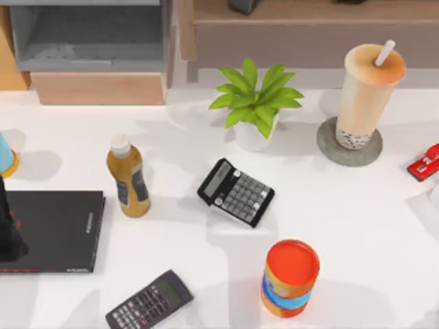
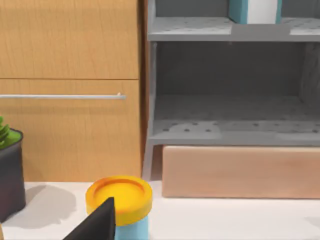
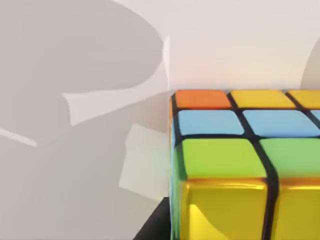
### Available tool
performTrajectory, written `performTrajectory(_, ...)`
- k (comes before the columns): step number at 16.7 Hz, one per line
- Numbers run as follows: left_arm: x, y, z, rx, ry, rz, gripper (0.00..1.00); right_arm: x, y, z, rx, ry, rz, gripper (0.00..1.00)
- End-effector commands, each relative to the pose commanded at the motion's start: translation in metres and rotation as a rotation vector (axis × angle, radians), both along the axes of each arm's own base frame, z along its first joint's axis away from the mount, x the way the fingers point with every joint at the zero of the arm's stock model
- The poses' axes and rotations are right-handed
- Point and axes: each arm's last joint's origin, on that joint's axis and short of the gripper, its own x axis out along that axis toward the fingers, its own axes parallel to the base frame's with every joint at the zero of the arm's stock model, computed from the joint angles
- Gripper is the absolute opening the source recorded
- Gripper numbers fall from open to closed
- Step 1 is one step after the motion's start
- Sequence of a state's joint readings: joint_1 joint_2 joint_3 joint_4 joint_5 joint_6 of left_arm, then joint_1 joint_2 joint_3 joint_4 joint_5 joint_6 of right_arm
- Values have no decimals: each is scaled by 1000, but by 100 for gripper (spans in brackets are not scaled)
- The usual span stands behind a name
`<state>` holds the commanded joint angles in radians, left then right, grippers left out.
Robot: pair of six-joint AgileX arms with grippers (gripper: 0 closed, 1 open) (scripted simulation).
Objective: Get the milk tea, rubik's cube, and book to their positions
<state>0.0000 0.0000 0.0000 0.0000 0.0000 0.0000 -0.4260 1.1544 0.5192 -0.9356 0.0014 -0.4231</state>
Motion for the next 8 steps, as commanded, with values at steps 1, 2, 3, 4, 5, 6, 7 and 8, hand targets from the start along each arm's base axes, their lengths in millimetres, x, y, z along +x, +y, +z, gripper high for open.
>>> performTrajectory(1,0,0,0,0,0,0,100,0,0,0,0,0,0,0)
performTrajectory(2,0,0,0,0,0,0,100,0,0,0,0,0,0,0)
performTrajectory(3,0,0,0,0,0,0,100,0,0,0,0,0,0,0)
performTrajectory(4,0,0,0,0,0,0,100,0,0,0,0,0,0,0)
performTrajectory(5,0,0,0,0,0,0,100,0,0,0,-2,-2,-1,0)
performTrajectory(6,0,0,0,0,0,0,100,0,0,1,-2,-3,-3,0)
performTrajectory(7,0,0,0,0,0,0,100,1,0,4,-2,-5,-3,0)
performTrajectory(8,0,0,0,0,0,0,100,1,0,8,1,-4,-2,0)
